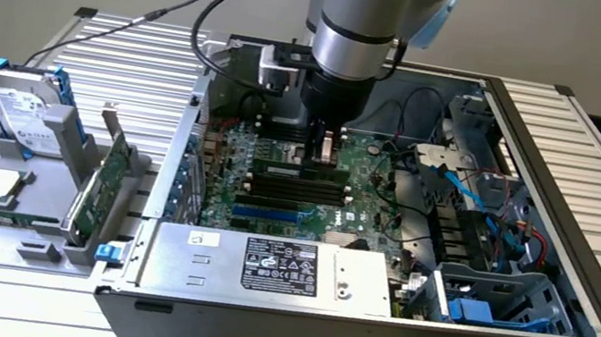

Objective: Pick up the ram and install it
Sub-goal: 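Insert the ram into the slot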

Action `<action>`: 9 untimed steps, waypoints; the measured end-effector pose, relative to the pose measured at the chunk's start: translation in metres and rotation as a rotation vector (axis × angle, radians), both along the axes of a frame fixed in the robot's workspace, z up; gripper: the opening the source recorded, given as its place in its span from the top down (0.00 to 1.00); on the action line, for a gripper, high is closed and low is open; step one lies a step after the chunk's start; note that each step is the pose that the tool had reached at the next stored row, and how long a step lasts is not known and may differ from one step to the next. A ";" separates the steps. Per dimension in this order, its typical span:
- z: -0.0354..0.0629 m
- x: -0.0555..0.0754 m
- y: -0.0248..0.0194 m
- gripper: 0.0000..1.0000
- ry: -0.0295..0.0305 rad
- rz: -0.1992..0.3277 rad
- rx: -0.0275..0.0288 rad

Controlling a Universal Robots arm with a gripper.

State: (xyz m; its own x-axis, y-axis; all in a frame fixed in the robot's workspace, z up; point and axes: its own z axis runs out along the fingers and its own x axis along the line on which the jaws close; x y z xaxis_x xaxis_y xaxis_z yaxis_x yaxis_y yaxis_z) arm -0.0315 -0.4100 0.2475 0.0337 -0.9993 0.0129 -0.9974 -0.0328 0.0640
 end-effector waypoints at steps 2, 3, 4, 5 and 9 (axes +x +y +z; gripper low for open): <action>-0.0035 0.000 -0.0001 0.86 -0.0001 0.001 -0.0001; -0.0053 0.000 -0.0001 0.86 -0.0001 0.001 -0.0001; -0.0073 0.000 -0.0002 0.86 -0.0001 0.001 -0.0002; -0.0091 0.000 -0.0001 0.86 -0.0002 0.001 0.0000; -0.0163 0.000 -0.0002 0.86 -0.0014 0.002 -0.0001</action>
State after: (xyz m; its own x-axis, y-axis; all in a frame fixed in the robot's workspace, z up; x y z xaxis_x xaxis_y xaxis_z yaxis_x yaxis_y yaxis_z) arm -0.0314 -0.4102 0.2311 0.0354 -0.9993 0.0131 -0.9974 -0.0345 0.0626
